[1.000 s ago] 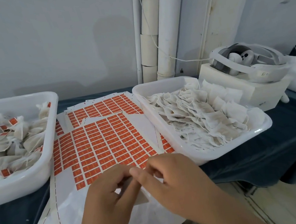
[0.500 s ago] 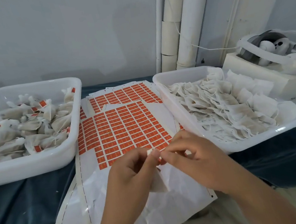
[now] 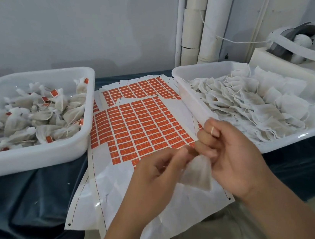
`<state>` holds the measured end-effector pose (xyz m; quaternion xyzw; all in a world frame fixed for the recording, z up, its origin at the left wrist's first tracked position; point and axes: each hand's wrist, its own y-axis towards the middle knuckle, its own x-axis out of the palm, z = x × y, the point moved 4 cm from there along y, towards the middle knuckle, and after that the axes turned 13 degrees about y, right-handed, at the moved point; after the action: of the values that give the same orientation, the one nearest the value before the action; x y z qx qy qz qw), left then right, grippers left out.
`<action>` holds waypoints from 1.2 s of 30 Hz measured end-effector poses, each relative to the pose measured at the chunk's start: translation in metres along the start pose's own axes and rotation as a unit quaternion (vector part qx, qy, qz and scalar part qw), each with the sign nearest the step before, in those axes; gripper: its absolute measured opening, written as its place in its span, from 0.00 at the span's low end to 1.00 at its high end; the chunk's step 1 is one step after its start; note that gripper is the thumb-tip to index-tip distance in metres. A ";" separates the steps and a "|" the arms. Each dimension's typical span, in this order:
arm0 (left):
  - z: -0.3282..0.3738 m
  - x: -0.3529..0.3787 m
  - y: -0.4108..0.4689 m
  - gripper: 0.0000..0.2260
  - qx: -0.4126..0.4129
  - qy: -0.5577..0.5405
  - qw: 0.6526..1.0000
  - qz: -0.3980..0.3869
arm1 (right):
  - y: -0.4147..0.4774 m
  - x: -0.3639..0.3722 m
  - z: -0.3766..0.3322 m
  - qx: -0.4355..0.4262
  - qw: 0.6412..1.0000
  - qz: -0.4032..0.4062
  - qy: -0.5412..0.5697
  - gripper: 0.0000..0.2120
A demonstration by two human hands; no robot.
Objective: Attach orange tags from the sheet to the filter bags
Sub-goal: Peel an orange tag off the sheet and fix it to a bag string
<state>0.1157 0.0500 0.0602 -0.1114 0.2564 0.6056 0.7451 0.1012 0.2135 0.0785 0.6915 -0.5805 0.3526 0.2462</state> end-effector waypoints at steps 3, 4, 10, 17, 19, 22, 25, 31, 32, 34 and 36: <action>-0.023 -0.006 0.007 0.11 -0.098 0.237 0.965 0.058 | 0.001 -0.010 -0.013 -0.054 0.970 0.086 -0.220 0.19; -0.028 -0.005 0.009 0.09 -0.117 0.284 0.949 0.067 | 0.002 -0.012 -0.013 -0.048 0.943 0.104 -0.313 0.18; -0.042 0.031 0.016 0.26 -0.062 0.369 0.926 0.055 | 0.007 -0.027 0.011 -0.024 0.612 0.056 -0.788 0.11; -0.047 0.035 0.021 0.23 -0.021 0.438 0.897 0.050 | 0.015 -0.043 0.015 -0.008 0.493 0.076 -0.866 0.19; -0.045 0.034 0.020 0.21 -0.016 0.434 0.898 0.064 | 0.016 -0.043 0.015 -0.021 0.484 0.072 -0.872 0.18; -0.043 0.033 0.018 0.13 0.008 0.429 0.898 0.094 | 0.016 -0.045 0.015 -0.062 0.467 0.054 -0.880 0.16; -0.044 0.031 0.017 0.08 0.027 0.414 0.902 0.120 | 0.017 -0.048 0.015 -0.076 0.476 0.044 -0.875 0.14; -0.036 0.009 0.012 0.15 0.033 0.342 0.910 0.233 | 0.016 -0.044 0.001 -0.122 0.646 0.126 -0.743 0.23; -0.035 0.004 0.011 0.16 0.032 0.331 0.911 0.243 | 0.016 -0.042 0.001 -0.101 0.676 0.131 -0.718 0.24; -0.034 -0.007 0.010 0.16 0.040 0.306 0.915 0.260 | 0.015 -0.037 0.001 -0.068 0.732 0.140 -0.664 0.25; -0.031 -0.018 0.008 0.15 0.046 0.289 0.919 0.264 | 0.013 -0.031 0.001 -0.034 0.795 0.132 -0.590 0.24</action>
<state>0.0975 0.0221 0.0447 -0.1758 0.5084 0.7091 0.4559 0.0859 0.2294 0.0528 0.6730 -0.7106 -0.1150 -0.1699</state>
